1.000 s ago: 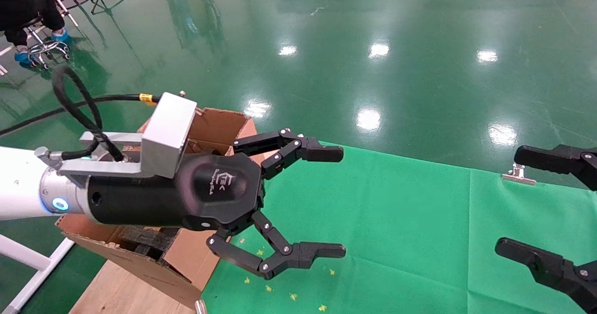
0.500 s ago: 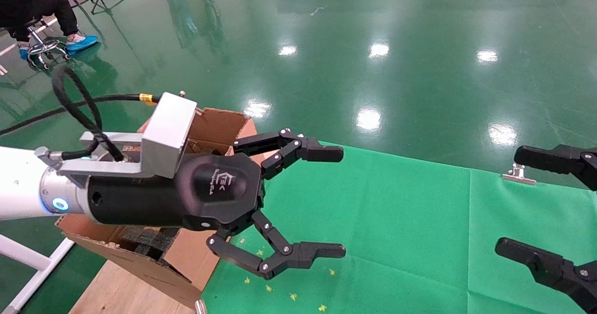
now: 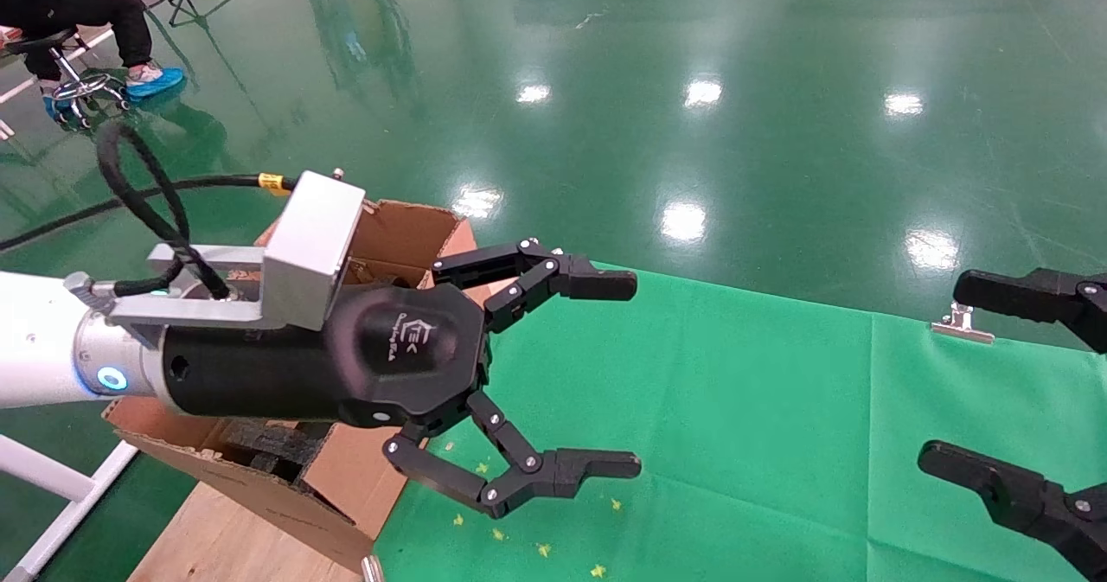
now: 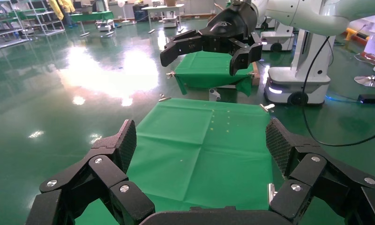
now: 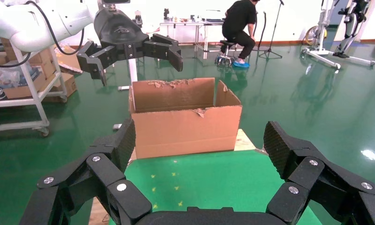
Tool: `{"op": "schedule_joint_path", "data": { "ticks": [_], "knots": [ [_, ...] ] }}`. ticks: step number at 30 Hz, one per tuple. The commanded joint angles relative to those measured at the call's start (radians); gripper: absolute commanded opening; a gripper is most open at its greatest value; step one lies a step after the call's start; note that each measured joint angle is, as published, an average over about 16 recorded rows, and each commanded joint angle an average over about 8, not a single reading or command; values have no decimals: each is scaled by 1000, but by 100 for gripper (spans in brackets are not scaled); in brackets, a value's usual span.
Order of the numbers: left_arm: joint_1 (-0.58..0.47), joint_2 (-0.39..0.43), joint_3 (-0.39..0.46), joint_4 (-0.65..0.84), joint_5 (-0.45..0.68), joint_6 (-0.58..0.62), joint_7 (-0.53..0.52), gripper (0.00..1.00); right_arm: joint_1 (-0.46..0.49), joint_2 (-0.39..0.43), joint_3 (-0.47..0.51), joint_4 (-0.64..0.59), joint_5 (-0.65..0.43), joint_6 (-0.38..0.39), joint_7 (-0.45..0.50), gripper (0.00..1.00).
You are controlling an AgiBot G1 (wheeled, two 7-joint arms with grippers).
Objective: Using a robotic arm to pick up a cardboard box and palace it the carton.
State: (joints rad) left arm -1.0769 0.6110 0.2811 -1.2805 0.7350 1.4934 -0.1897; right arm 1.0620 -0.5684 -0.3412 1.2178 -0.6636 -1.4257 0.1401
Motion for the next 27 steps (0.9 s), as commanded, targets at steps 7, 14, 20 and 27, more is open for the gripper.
{"op": "schedule_joint_path", "data": {
  "ticks": [7, 14, 20, 27],
  "knots": [
    [0, 0, 0, 0, 0, 0, 0, 100, 0, 0, 0, 0, 0, 0, 0, 100],
    [0, 0, 0, 0, 0, 0, 0, 100, 0, 0, 0, 0, 0, 0, 0, 100],
    [0, 0, 0, 0, 0, 0, 0, 100, 0, 0, 0, 0, 0, 0, 0, 100],
    [0, 0, 0, 0, 0, 0, 0, 100, 0, 0, 0, 0, 0, 0, 0, 100]
  ]
}}
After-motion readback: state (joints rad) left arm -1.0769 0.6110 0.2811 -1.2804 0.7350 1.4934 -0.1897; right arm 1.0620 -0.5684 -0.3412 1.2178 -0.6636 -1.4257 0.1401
